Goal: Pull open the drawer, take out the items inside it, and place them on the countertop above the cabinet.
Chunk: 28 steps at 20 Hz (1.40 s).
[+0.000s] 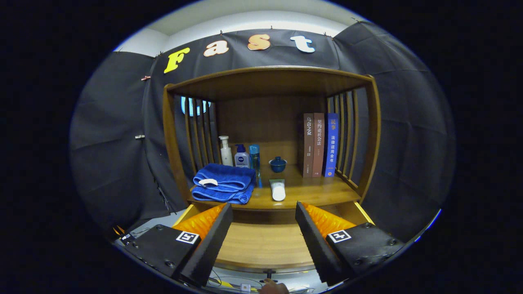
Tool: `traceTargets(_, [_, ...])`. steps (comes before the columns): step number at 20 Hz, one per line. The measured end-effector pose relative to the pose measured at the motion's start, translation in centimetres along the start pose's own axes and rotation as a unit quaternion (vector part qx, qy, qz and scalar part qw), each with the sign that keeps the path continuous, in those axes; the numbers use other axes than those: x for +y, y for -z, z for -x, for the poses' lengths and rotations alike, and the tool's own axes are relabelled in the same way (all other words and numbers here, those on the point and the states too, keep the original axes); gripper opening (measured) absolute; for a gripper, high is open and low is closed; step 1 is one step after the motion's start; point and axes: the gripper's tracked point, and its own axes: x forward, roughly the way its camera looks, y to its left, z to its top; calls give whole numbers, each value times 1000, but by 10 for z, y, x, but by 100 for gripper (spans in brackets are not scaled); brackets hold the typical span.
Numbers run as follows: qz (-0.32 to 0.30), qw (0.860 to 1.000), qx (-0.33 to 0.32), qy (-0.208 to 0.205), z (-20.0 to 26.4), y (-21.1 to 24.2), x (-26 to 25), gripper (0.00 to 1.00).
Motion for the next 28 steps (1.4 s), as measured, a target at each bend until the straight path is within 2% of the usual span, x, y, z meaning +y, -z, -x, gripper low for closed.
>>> traceTargets(5, [26,1000,-8,9,35,52,1,99])
traceTargets(9, [29,999,30,11,51,110,6,98])
traceTargets(15, [19,998,64,21,40,168,-4,98])
traceTargets(22, [9,996,85,40,4,194,-20,98])
traceTargets(28, [11,997,70,41,3,191,-19,98])
